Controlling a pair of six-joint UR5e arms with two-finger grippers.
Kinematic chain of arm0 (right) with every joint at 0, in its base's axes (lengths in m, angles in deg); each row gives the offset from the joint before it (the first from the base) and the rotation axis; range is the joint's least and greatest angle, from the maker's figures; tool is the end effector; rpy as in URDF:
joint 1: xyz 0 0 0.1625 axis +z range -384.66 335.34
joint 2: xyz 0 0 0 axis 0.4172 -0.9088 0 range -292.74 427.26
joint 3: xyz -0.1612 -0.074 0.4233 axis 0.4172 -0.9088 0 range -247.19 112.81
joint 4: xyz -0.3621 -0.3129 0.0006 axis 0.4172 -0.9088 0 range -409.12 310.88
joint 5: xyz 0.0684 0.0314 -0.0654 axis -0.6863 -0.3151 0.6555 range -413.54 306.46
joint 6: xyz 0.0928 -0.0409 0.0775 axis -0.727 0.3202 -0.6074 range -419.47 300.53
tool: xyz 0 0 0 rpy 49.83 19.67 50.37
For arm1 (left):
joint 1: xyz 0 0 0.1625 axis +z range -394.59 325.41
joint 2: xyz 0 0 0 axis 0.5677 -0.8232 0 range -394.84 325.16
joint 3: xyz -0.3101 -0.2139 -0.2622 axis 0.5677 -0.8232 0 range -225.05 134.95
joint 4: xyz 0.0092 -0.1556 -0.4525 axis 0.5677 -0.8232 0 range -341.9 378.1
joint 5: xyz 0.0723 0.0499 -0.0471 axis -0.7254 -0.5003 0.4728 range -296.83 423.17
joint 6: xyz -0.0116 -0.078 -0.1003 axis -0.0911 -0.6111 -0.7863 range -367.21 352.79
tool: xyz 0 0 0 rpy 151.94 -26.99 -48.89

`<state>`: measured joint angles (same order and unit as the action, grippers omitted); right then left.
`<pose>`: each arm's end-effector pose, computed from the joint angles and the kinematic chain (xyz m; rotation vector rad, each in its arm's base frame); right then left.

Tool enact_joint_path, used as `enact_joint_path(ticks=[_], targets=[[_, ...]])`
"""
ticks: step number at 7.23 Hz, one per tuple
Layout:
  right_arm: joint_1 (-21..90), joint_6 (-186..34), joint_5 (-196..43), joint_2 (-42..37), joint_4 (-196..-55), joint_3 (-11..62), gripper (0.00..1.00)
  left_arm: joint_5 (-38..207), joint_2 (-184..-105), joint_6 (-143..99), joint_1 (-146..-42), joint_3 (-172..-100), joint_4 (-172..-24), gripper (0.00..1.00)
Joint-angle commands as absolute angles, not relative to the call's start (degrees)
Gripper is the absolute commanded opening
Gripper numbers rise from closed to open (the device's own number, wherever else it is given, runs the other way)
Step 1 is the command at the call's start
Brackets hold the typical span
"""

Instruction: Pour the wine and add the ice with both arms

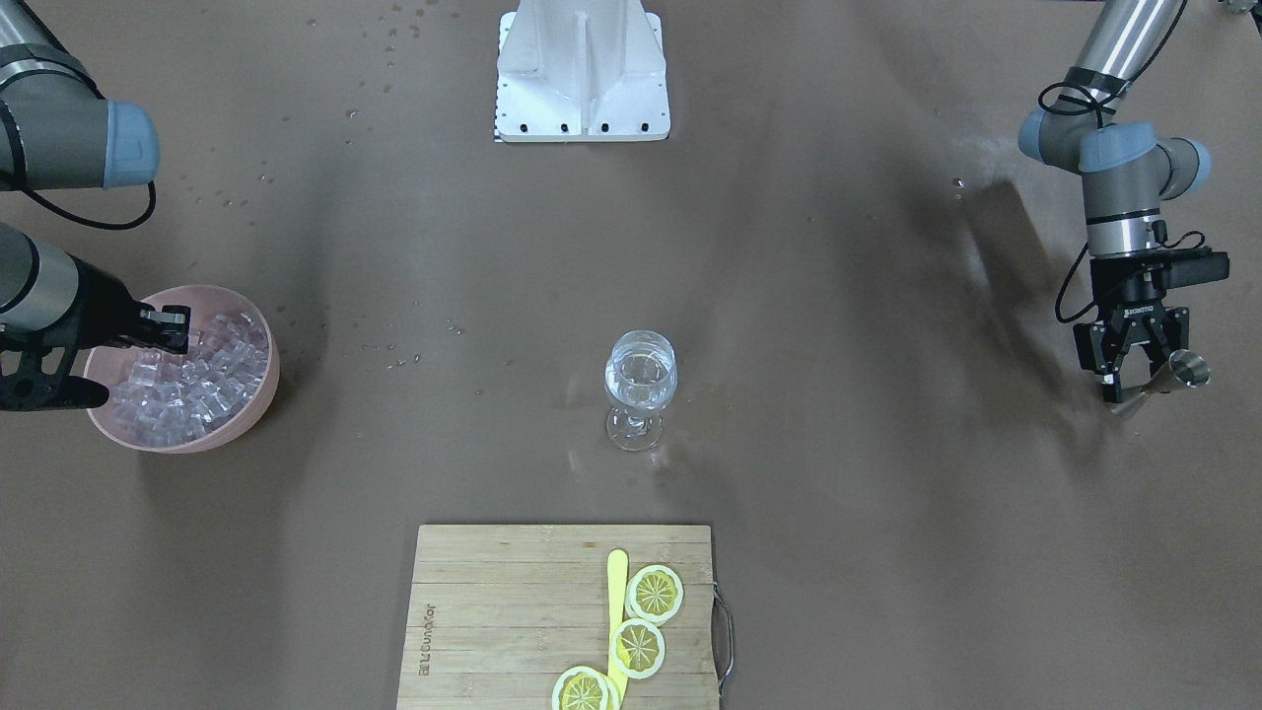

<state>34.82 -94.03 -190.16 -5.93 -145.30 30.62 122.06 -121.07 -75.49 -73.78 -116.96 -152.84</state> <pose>-0.3068 -0.6002 0.4621 -0.1778 -0.8427 -0.0649 0.2938 -0.4965 0.7622 0.9449 0.6227 -0.5517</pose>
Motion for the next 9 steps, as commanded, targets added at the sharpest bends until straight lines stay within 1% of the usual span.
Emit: enact_joint_path(ticks=[1,2,4,6,8,9], targets=[[34.93,-94.01,-189.86,-4.81,-147.99,31.08,0.00,122.23,-120.79,-75.50,-73.71,-116.94,-153.11,0.74],[34.76,-94.01,-189.33,-4.11,-148.00,30.99,0.29,122.23,-120.71,-75.50,-73.70,-116.86,-153.28,0.66],[34.84,-94.01,-187.23,-2.44,-147.74,30.20,0.64,122.14,-120.62,-75.50,-73.70,-116.24,-153.37,0.52],[34.93,-92.88,-186.08,-1.47,-144.33,27.49,0.77,122.32,-120.62,-75.41,-73.70,-116.15,-153.37,0.52],[34.93,-92.87,-186.08,-1.47,-142.29,26.42,0.79,122.32,-120.71,-75.41,-73.70,-116.41,-153.37,0.47],[34.93,-92.87,-185.99,-1.55,-142.29,26.33,0.79,122.32,-120.71,-75.41,-73.70,-116.41,-153.37,0.46]])
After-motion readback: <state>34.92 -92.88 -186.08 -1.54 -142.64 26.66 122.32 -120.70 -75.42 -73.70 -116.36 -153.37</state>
